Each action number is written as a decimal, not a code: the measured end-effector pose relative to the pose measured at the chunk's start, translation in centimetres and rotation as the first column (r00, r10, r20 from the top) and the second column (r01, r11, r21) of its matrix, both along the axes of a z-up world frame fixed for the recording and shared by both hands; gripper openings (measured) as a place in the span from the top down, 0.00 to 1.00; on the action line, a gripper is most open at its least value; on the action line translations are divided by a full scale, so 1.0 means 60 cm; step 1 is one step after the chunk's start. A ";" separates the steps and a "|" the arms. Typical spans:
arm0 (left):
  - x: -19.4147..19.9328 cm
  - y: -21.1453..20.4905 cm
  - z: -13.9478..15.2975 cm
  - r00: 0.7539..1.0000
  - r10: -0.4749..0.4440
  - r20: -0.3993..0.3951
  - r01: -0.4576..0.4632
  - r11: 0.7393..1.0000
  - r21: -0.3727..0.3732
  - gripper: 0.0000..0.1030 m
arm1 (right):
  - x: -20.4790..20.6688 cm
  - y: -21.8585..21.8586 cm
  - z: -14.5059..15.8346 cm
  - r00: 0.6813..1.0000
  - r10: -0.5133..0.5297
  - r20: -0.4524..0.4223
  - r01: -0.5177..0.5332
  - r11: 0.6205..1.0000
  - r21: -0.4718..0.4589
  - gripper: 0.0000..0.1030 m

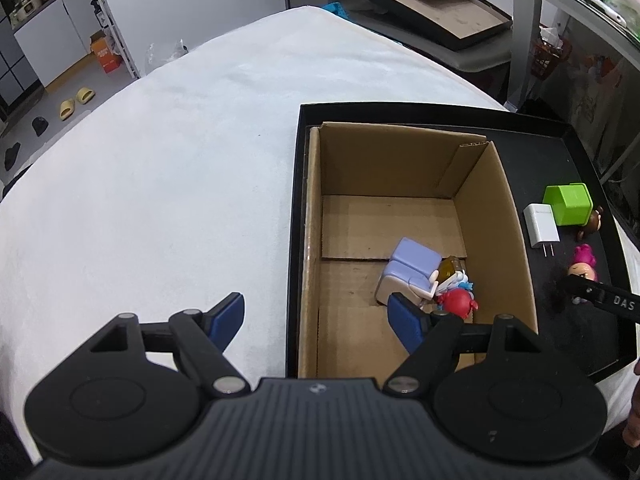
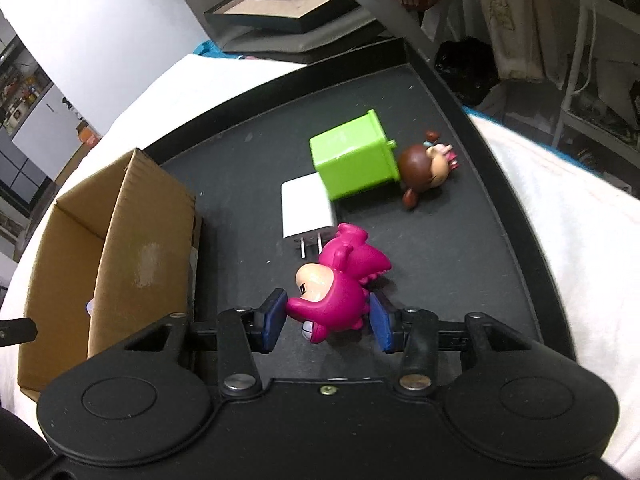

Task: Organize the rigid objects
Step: 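Carry the magenta figure with the right tool over the box, then open the right tool to release the magenta figure into the box, then move the right tool to the brown monkey figure and close on it, then carry the brown monkey with the right tool over the box, then open the right tool to drop the monkey into the box, then lower the right tool onto the lime-green cube and close on it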

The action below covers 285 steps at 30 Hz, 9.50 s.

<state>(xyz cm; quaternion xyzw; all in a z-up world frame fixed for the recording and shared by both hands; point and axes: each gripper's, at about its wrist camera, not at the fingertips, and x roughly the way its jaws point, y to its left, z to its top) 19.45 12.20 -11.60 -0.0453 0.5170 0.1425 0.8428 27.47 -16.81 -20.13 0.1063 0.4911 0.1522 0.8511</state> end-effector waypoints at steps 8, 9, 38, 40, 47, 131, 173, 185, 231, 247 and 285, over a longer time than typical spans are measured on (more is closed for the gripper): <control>-0.006 0.006 0.000 1.000 0.007 0.003 -0.007 1.000 -0.012 0.25 | -0.012 -0.006 0.035 0.999 -0.015 0.034 0.017 0.999 -0.041 0.57; -0.007 0.006 0.000 1.000 0.006 0.005 -0.006 1.000 -0.012 0.25 | -0.014 -0.006 0.041 0.999 -0.018 0.040 0.020 0.999 -0.048 0.57; -0.021 0.057 -0.015 1.000 -0.005 0.029 0.010 0.981 -0.193 0.34 | -0.043 0.151 0.166 0.964 0.191 0.184 -0.166 0.976 -0.140 0.57; -0.021 0.064 -0.017 1.000 0.003 0.031 0.004 0.977 -0.212 0.34 | -0.047 0.168 0.167 0.961 0.207 0.182 -0.182 0.973 -0.144 0.57; -0.017 0.070 -0.030 1.000 -0.006 0.008 0.008 0.971 -0.239 0.51 | -0.052 0.214 0.167 0.952 0.252 0.172 -0.223 0.960 -0.170 0.57; 0.007 0.003 -0.007 0.998 0.064 0.027 -0.065 0.996 0.054 0.37 | 0.048 -0.019 0.074 0.987 0.040 0.157 -0.019 0.991 -0.131 0.32; 0.039 -0.002 -0.017 0.994 0.106 -0.014 -0.106 0.993 0.042 0.37 | 0.128 -0.003 -0.007 0.925 0.367 0.097 -0.306 0.872 -0.383 0.58; 0.014 0.013 -0.014 0.996 0.087 0.018 -0.087 0.996 -0.013 0.37 | 0.077 0.041 0.066 0.931 0.338 0.139 -0.268 0.890 -0.370 0.58; -0.020 0.094 -0.051 0.997 0.005 0.071 0.017 0.955 -0.296 0.87 | -0.030 0.349 0.144 0.849 0.505 0.155 -0.390 0.797 -0.461 0.50; -0.022 0.089 -0.047 0.997 -0.010 0.073 0.030 0.961 -0.276 0.87 | -0.024 0.276 0.152 0.894 0.415 0.168 -0.301 0.835 -0.460 0.43; 0.026 0.023 -0.036 0.996 0.086 -0.015 -0.086 0.996 -0.018 0.46 | 0.108 0.063 0.046 0.956 0.243 0.163 -0.167 0.912 -0.375 0.24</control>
